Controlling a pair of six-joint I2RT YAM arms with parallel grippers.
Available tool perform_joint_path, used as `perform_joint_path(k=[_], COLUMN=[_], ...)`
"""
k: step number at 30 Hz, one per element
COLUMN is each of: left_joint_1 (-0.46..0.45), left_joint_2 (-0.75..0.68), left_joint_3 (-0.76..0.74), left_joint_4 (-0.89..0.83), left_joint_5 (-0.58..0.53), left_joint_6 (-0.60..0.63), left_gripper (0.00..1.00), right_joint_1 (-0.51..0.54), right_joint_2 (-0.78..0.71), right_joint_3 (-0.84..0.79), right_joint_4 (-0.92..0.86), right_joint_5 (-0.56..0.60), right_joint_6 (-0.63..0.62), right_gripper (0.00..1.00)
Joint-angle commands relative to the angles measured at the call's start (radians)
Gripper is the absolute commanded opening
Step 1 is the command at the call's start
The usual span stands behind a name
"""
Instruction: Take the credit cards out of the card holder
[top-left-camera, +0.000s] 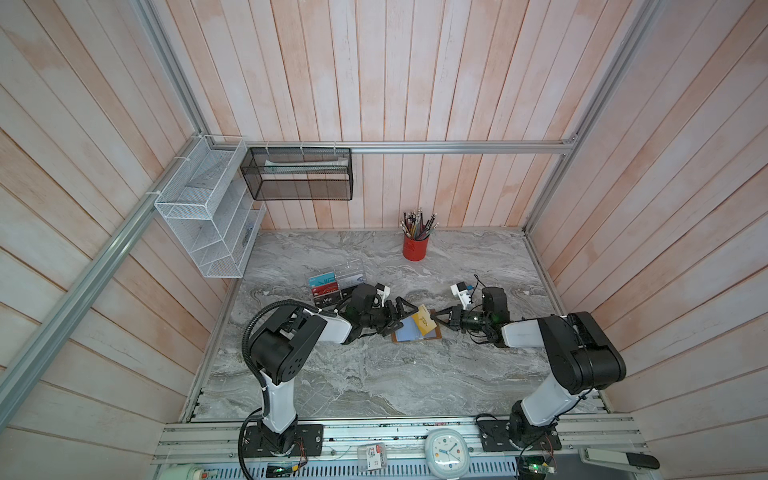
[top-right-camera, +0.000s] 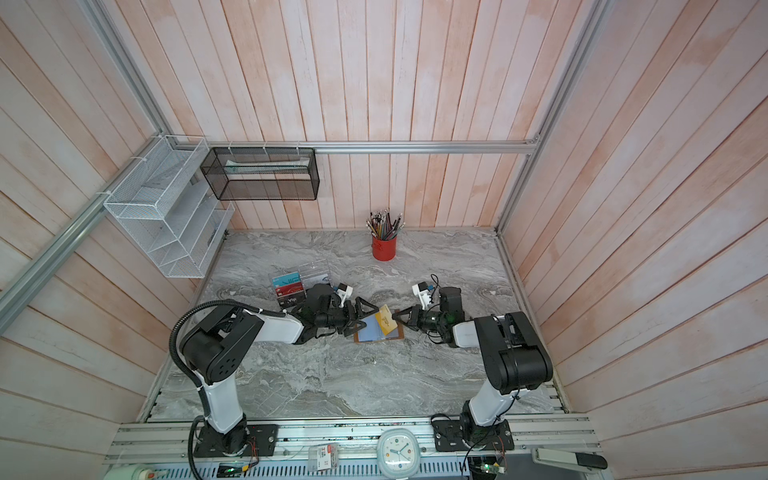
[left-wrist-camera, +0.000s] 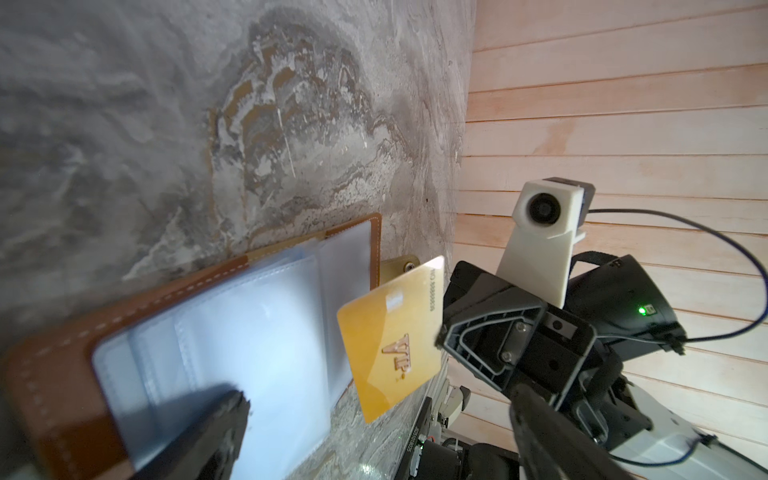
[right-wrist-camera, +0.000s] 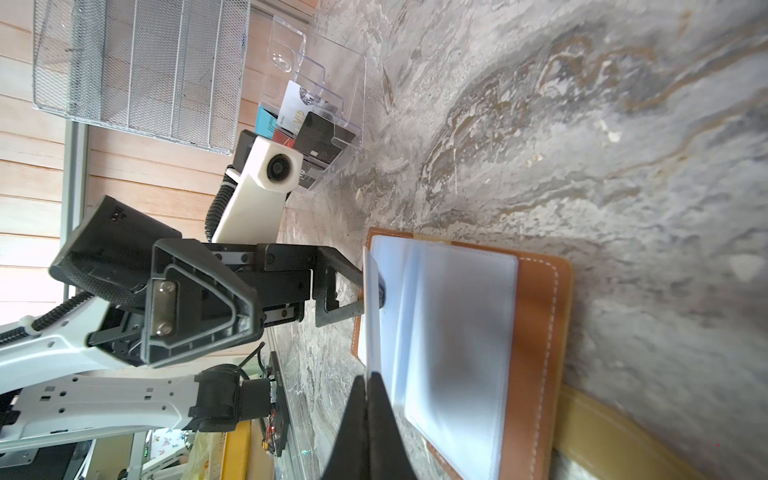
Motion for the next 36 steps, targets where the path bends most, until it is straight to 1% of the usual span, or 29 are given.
perform_joint_path(k=[1,9,11,14,19,24,27,29,36], left_joint_1=[-0.011,-0.014,-0.013,-0.013,-0.013,-0.013,-0.013,-0.014,-0.013], left_joint_2=[0.031,0.024,0.014,0.003,-0.003,-0.004,-0.005,-0.005,-0.002], left_joint_3=[0.003,-0.016,-0.024,-0.029,-0.044,-0.051,-0.053,-0.054,-0.064], left_joint_4=[0.07,0.156,0.17,0.178,0.207,0.22,0.222,0.223,0.233], left_joint_5=[-0.004,-0.004,-0.009,-0.009,-0.005,0.0,0.0,0.002,0.006], left_joint_6=[-0.012,-0.042,-0.044,-0.043,-0.051,-0.057,-0.057,-0.056,-0.058], left_gripper=[1.0,1.0,0.98,0.92,0.75,0.7,0.64,0.62,0.42], right_joint_1=[0.009,0.054,0.062,0.063,0.063,0.063,0.063,0.063,0.063], right_joint_2=[-0.004,0.041,0.057,0.081,0.114,0.156,0.169,0.177,0.21], right_joint_3=[0.031,0.05,0.057,0.059,0.06,0.058,0.051,0.049,0.042], right_joint_4=[0.037,0.118,0.121,0.148,0.184,0.233,0.255,0.261,0.295], right_joint_5=[-0.028,-0.035,-0.033,-0.037,-0.046,-0.064,-0.064,-0.062,-0.077], right_joint_6=[0.028,0.09,0.091,0.105,0.119,0.145,0.153,0.155,0.164], right_gripper=[0.0,0.0,0.0,0.0,0.0,0.0,0.0,0.0,0.0])
